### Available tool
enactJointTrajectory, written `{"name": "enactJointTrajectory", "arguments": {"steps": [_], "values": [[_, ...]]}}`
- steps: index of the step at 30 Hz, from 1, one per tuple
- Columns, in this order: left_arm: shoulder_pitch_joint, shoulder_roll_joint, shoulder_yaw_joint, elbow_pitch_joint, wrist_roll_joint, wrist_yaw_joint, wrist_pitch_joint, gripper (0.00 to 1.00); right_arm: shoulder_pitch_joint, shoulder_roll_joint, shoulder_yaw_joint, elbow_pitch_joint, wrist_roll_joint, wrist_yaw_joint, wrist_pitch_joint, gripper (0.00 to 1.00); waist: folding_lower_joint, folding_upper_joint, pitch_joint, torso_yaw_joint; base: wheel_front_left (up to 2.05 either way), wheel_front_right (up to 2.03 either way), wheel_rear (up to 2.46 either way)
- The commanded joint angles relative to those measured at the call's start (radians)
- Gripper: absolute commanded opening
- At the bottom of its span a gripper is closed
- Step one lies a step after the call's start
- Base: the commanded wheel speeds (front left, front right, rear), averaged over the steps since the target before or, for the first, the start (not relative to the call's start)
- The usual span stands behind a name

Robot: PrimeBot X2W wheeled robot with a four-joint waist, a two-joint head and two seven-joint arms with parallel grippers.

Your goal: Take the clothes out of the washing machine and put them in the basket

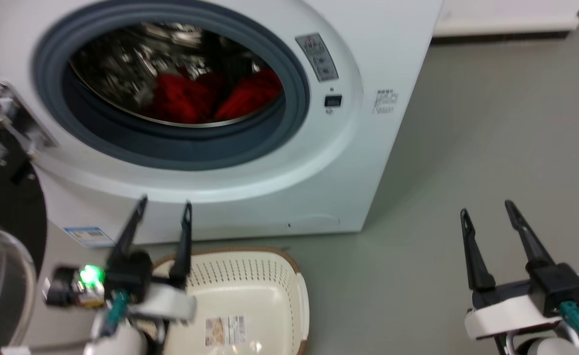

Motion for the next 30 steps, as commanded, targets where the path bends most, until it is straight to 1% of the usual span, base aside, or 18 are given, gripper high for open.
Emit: {"name": "enactJointTrajectory", "arguments": {"steps": [1,4,6,8,10,13,17,18,20,22,25,28,30], "values": [[-0.101,0.037,0.014,0.026,0.002,-0.026,-0.003,1.0,-0.037,0.0,0.0,-0.014,0.013,-0.001,-0.002,1.0,-0.0001,0.0,0.157,-0.062,0.0,0.0,0.0],[-0.255,0.106,0.029,0.112,0.012,-0.075,-0.003,1.0,-0.061,0.0,0.002,-0.026,0.033,-0.001,-0.002,1.0,-0.0001,0.0,0.254,-0.092,0.0,0.0,0.0],[-0.381,0.151,0.036,0.195,0.019,-0.106,-0.002,1.0,-0.081,0.0,0.006,-0.034,0.041,-0.001,-0.002,1.0,-0.0001,0.0,0.315,-0.108,0.0,0.0,0.0],[-0.511,0.19,0.033,0.288,0.023,-0.132,0.023,1.0,-0.102,0.0,0.01,-0.038,0.047,-0.001,-0.002,1.0,-0.0001,0.0,0.367,-0.122,0.0,0.0,0.0],[-0.624,0.219,0.021,0.372,0.014,-0.156,0.086,1.0,-0.113,0.0,0.009,-0.036,0.063,-0.001,-0.002,1.0,-0.0001,0.0,0.409,-0.138,0.0,0.0,0.0],[-0.8,0.281,0.007,0.471,0.0,-0.176,0.188,1.0,-0.137,0.001,0.021,-0.024,0.086,-0.001,-0.002,1.0,-0.0001,0.0,0.455,-0.169,0.0,0.0,0.0],[-0.984,0.345,-0.06,0.575,-0.017,-0.186,0.341,1.0,-0.155,0.001,0.047,-0.023,0.112,-0.001,-0.002,1.0,-0.0001,0.0,0.508,-0.201,0.0,0.0,0.0],[-0.984,0.345,-0.06,0.575,-0.017,-0.186,0.341,1.0,-0.155,0.001,0.047,-0.023,0.112,-0.001,-0.002,1.0,-0.0001,0.0,0.508,-0.201,0.0,0.0,0.0],[-1.074,0.387,-0.12,0.599,-0.037,-0.186,0.402,1.0,-0.165,0.001,0.066,-0.027,0.129,-0.001,-0.002,1.0,-0.0001,0.0,0.538,-0.22,0.0,0.0,0.0],[-1.143,0.429,-0.189,0.626,-0.067,-0.185,0.474,1.0,-0.163,0.001,0.081,-0.021,0.154,-0.001,-0.002,1.0,-0.0001,0.0,0.561,-0.238,0.0,0.0,0.0],[-1.238,0.475,-0.264,0.659,-0.131,-0.186,0.589,1.0,-0.161,0.001,0.097,-0.004,0.191,-0.001,-0.002,1.0,-0.0001,0.0,0.588,-0.259,0.0,0.0,0.0],[-1.333,0.538,-0.32,0.679,-0.179,-0.186,0.708,1.0,-0.173,0.001,0.125,-0.003,0.203,-0.001,-0.002,1.0,-0.0001,0.0,0.62,-0.287,0.0,0.0,0.0],[-1.383,0.565,-0.34,0.693,-0.211,-0.186,0.776,1.0,-0.175,0.0,0.134,-0.003,0.211,-0.001,-0.002,1.0,-0.0001,0.0,0.636,-0.304,0.0,0.0,0.0]]}}
